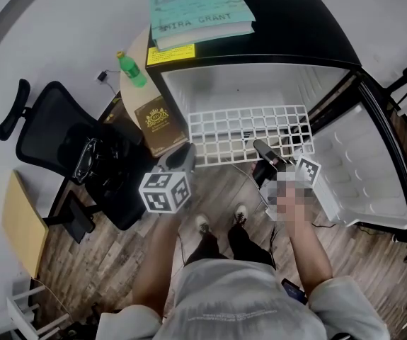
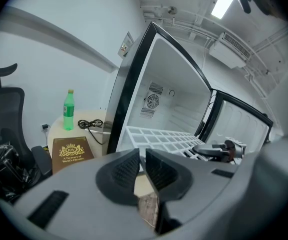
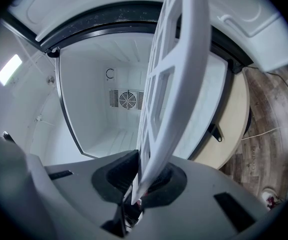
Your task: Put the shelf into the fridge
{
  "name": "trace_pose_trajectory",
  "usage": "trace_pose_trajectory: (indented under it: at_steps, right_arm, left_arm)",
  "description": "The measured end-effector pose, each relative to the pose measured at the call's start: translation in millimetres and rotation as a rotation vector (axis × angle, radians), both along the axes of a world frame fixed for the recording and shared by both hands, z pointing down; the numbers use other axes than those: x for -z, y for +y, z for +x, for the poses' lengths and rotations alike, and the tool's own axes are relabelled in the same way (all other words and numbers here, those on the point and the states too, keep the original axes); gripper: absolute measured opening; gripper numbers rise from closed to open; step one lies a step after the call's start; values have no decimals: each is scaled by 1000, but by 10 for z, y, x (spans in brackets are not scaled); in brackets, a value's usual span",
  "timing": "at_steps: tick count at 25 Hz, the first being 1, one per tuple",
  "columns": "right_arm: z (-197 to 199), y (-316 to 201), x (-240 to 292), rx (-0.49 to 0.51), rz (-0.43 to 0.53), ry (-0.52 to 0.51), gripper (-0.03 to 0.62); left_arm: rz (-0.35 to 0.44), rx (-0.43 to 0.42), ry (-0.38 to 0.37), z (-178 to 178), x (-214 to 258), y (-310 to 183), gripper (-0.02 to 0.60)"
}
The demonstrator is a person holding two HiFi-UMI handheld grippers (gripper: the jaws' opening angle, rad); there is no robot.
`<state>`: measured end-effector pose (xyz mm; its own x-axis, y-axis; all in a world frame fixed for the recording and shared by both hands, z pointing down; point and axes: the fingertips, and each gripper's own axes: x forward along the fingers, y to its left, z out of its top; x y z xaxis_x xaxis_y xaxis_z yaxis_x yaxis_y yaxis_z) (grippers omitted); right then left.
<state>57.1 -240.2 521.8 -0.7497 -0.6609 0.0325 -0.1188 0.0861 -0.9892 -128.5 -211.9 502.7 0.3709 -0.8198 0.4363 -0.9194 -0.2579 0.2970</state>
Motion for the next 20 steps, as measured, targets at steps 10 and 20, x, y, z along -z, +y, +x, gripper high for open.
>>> trace_pose_trajectory:
  at_steps: [10, 20]
  right_arm:
    - [7, -8, 4, -13, 10, -27, 38]
    - [9, -5, -7, -22, -8, -32, 38]
  left_arm:
    - [-18, 10, 8, -1, 3, -14, 43]
    - [-33, 21, 19, -13, 1, -33, 43]
